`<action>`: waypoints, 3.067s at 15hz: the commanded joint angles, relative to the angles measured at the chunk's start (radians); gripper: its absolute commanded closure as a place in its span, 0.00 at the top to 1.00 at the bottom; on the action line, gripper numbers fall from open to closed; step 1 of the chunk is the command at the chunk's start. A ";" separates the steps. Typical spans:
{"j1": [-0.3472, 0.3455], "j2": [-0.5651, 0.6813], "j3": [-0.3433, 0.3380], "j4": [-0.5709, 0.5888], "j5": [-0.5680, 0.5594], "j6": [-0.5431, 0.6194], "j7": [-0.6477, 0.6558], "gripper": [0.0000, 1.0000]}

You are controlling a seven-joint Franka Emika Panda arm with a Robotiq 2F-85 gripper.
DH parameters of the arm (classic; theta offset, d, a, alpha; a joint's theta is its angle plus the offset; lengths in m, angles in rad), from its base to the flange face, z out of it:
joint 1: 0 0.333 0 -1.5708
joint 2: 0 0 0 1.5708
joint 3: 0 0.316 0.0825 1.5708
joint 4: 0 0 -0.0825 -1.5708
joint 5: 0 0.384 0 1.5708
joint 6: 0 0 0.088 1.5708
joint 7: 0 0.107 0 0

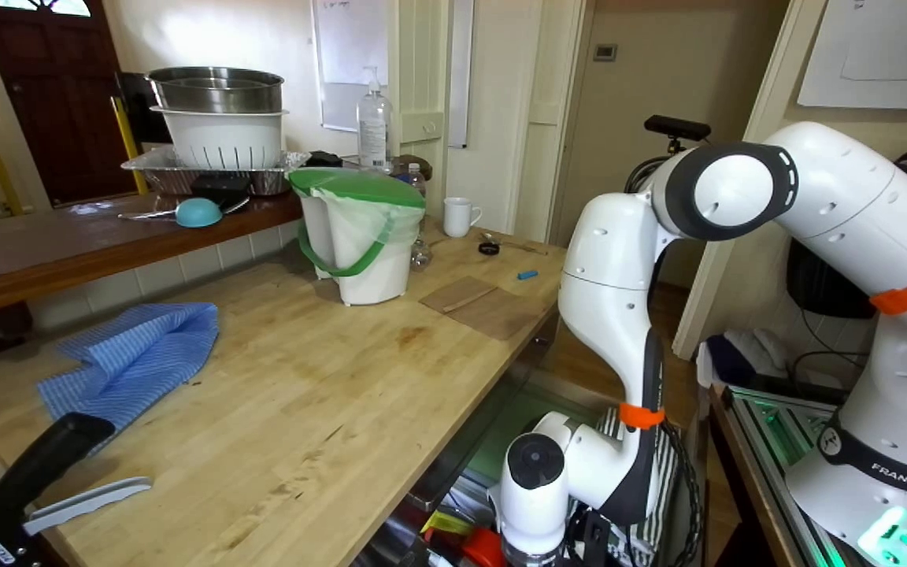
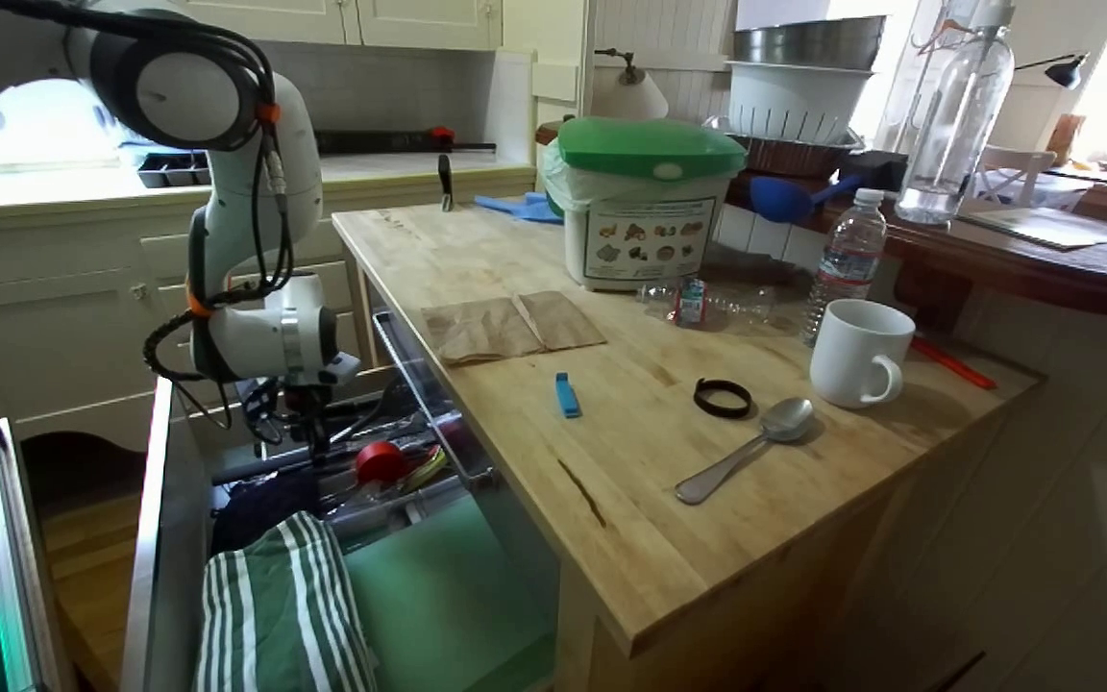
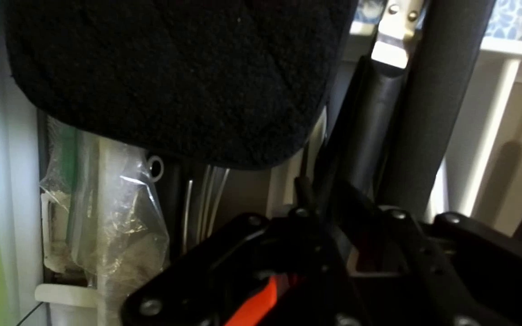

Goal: Open the second drawer then remove the tongs from the drawer and put them on top of the cabinet.

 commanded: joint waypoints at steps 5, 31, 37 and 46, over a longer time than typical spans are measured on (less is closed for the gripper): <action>-0.006 -0.042 0.016 -0.056 -0.010 0.008 -0.024 0.85; 0.195 0.029 -0.129 0.117 -0.084 -0.089 0.454 1.00; 0.173 0.042 -0.127 0.120 -0.022 -0.121 0.431 0.99; 0.303 0.045 -0.223 0.146 0.184 -0.077 0.343 0.23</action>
